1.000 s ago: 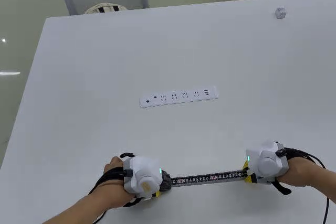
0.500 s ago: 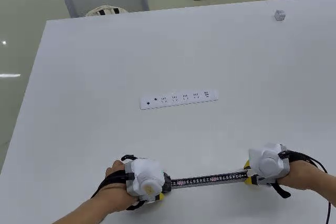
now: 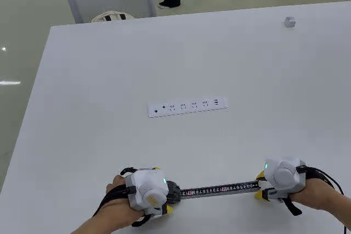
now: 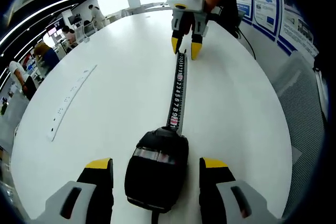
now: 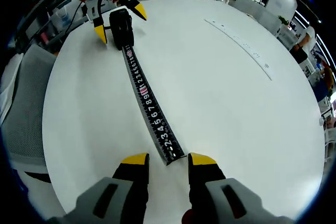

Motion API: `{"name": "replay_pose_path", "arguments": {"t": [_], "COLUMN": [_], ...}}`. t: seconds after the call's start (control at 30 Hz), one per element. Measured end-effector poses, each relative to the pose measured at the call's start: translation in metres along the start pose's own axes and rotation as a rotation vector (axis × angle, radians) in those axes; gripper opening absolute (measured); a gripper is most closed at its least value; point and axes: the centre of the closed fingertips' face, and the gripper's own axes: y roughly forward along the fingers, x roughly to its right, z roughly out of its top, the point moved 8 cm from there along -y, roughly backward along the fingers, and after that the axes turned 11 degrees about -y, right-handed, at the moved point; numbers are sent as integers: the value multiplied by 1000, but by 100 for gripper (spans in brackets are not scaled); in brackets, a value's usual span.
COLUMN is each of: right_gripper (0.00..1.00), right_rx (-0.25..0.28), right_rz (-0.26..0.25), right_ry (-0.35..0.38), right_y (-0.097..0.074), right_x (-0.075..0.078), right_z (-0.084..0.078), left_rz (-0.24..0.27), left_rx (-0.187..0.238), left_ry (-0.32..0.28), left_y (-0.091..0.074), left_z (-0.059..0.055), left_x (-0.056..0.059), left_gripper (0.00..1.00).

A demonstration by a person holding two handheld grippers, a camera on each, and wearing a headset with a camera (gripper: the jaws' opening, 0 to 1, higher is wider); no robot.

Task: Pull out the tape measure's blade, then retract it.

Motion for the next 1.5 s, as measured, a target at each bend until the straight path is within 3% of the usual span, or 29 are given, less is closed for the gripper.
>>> {"name": "replay_pose_path", "arguments": {"t": [0.27, 0.53, 0.8, 1.07, 1.2, 1.27, 1.5], "right_gripper": [32, 36, 40, 43, 46, 46, 48], "right_rx": [20, 75, 110, 145, 155, 159, 182], "right_rz": [-61, -117, -157, -204, -230, -238, -271], "right_ry": [73, 196, 268, 372, 408, 421, 491], "right_y": [-6, -17, -24, -27, -30, -31, -36], "right_x": [-4, -6, -16, -29, -37, -41, -48], "right_z": [2, 4, 7, 6, 4, 3, -3], "left_rz": [47, 104, 135, 212, 227, 234, 262], "left_rx": [23, 63, 85, 134, 143, 162, 203], "left_ry": [-76, -175, -235, -398, -435, -477, -540], "left_y": [-9, -19, -28, -40, -41, -43, -51], "left_z": [-7, -6, -8, -17, -23, -24, -18], "left_x": [2, 6, 14, 20, 24, 27, 35], "left_gripper": [65, 67, 68, 71, 72, 73, 75]}}
